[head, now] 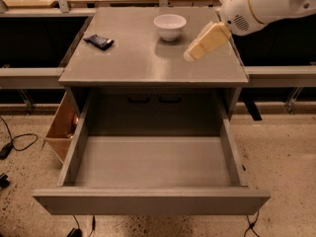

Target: Place rxbar blueberry into top drawer

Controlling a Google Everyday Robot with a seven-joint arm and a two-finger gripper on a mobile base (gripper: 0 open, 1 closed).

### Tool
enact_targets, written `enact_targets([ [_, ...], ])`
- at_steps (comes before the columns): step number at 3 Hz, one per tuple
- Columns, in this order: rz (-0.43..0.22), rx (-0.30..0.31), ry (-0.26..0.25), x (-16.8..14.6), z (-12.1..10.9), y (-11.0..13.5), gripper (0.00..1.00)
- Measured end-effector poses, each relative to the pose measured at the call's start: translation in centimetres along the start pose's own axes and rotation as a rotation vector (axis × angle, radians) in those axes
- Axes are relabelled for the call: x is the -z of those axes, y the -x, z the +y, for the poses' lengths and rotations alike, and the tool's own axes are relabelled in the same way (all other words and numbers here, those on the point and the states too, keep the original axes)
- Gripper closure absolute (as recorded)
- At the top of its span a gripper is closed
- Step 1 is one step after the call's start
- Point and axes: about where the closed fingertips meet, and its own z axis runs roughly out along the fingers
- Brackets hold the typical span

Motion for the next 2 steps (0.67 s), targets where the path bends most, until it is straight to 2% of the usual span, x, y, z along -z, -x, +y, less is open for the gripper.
enact_targets([
  [1, -0.043, 0.017, 0.018, -1.8, -0.8, 0.9, 0.0],
  [2, -0.139, 0.054, 0.056, -6.1, -2.4, 3.4, 0.0],
])
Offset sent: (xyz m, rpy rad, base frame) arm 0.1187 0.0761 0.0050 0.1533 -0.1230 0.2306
